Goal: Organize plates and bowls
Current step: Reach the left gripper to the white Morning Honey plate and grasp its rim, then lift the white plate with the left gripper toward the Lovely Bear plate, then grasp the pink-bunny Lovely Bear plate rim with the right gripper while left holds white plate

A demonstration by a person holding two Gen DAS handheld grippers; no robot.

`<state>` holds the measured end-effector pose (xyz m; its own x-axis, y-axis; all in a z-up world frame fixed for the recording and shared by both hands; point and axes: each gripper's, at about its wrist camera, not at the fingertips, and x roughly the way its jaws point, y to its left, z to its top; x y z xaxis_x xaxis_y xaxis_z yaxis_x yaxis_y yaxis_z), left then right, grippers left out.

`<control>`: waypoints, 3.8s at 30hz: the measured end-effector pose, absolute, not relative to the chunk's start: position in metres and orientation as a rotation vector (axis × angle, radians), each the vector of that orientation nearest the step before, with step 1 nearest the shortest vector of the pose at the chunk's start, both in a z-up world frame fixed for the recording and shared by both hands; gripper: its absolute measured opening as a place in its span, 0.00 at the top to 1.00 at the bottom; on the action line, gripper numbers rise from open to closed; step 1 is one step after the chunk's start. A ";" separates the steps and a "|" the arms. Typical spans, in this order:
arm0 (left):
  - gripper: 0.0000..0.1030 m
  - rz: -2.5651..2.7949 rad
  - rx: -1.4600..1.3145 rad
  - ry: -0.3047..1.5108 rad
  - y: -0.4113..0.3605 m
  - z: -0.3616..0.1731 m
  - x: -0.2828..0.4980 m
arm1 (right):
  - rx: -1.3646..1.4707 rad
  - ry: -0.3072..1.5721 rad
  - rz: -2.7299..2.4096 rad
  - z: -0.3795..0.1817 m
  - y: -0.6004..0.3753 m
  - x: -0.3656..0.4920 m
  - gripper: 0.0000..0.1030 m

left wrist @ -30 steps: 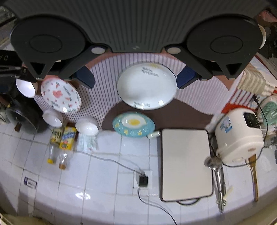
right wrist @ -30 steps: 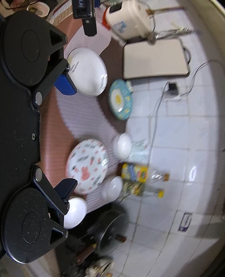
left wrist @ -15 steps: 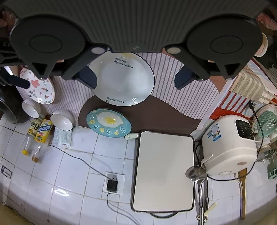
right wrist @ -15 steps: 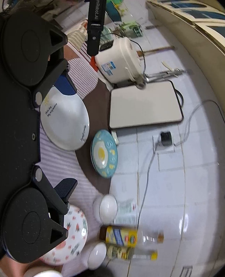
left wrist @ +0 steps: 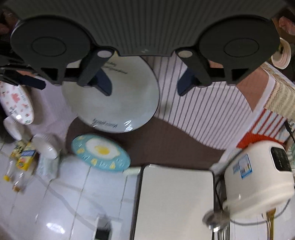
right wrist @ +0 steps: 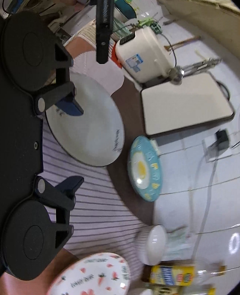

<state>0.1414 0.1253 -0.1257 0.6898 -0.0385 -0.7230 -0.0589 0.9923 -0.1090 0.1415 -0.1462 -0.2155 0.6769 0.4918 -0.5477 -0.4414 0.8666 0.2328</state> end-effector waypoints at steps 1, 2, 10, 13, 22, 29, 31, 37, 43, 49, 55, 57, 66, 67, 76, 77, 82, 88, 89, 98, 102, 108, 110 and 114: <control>0.28 0.015 -0.127 0.827 0.127 -0.132 0.147 | 0.092 0.653 0.526 -0.221 -0.146 0.146 0.39; 0.28 0.016 -0.130 0.845 0.129 -0.139 0.152 | 0.101 0.662 0.527 -0.225 -0.147 0.150 0.41; 0.46 -0.017 -0.156 0.922 0.139 -0.169 0.178 | 0.130 0.713 0.541 -0.240 -0.143 0.166 0.72; 0.56 -0.037 -0.182 0.951 0.140 -0.176 0.185 | 0.148 0.724 0.547 -0.243 -0.144 0.168 0.79; 0.81 -0.059 -0.295 1.012 0.150 -0.192 0.188 | 0.188 0.748 0.546 -0.244 -0.145 0.174 0.81; 0.80 -0.053 -0.321 0.995 0.151 -0.194 0.187 | 0.194 0.761 0.545 -0.253 -0.136 0.184 0.80; 0.80 -0.049 -0.322 0.997 0.151 -0.194 0.187 | 0.176 0.750 0.543 -0.252 -0.133 0.184 0.79; 0.80 -0.059 -0.274 0.990 0.142 -0.191 0.186 | 0.168 0.731 0.529 -0.249 -0.139 0.179 0.80; 0.80 -0.105 -0.247 0.976 0.124 -0.182 0.189 | 0.201 0.705 0.500 -0.239 -0.161 0.175 0.80; 0.80 -0.189 -0.222 0.961 0.092 -0.169 0.207 | 0.218 0.664 0.434 -0.226 -0.193 0.172 0.80; 0.80 -0.262 -0.192 0.964 0.062 -0.169 0.224 | 0.231 0.654 0.366 -0.225 -0.218 0.172 0.79; 0.80 -0.277 -0.186 0.969 0.054 -0.171 0.228 | 0.234 0.654 0.349 -0.226 -0.224 0.173 0.79; 0.80 -0.295 -0.169 0.991 0.038 -0.179 0.241 | 0.201 0.667 0.322 -0.234 -0.231 0.184 0.79; 0.80 -0.295 -0.167 0.995 0.037 -0.180 0.243 | 0.191 0.669 0.321 -0.235 -0.231 0.186 0.79; 0.80 -0.302 -0.162 1.010 0.034 -0.185 0.248 | 0.116 0.665 0.295 -0.234 -0.227 0.190 0.79; 0.80 -0.299 -0.167 1.011 0.033 -0.185 0.248 | 0.115 0.666 0.293 -0.234 -0.227 0.191 0.79; 0.79 -0.289 -0.134 1.011 0.028 -0.184 0.247 | 0.098 0.693 0.271 -0.235 -0.225 0.192 0.77; 0.76 -0.255 -0.132 1.042 0.026 -0.178 0.243 | 0.032 0.676 0.265 -0.222 -0.224 0.178 0.69; 0.73 -0.250 -0.133 1.040 0.027 -0.176 0.240 | 0.039 0.671 0.267 -0.219 -0.227 0.172 0.68; 0.65 -0.257 -0.097 1.005 0.023 -0.139 0.205 | 0.084 0.596 0.253 -0.192 -0.268 0.114 0.59; 0.61 -0.303 -0.046 0.953 0.005 -0.115 0.187 | 0.071 0.548 0.235 -0.178 -0.286 0.092 0.57; 0.59 -0.394 0.022 0.896 -0.034 -0.088 0.171 | 0.032 0.480 0.222 -0.164 -0.308 0.073 0.52; 0.53 -0.426 0.051 0.870 -0.049 -0.082 0.167 | 0.018 0.464 0.212 -0.163 -0.315 0.068 0.50; 0.46 -0.493 0.112 0.818 -0.080 -0.077 0.164 | 0.014 0.457 0.185 -0.170 -0.329 0.064 0.49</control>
<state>0.1635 -0.0802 -0.0773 0.5776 -0.3783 -0.7234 0.4630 0.8816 -0.0913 0.0641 -0.3288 -0.1698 0.8808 0.1805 -0.4377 -0.1742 0.9832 0.0549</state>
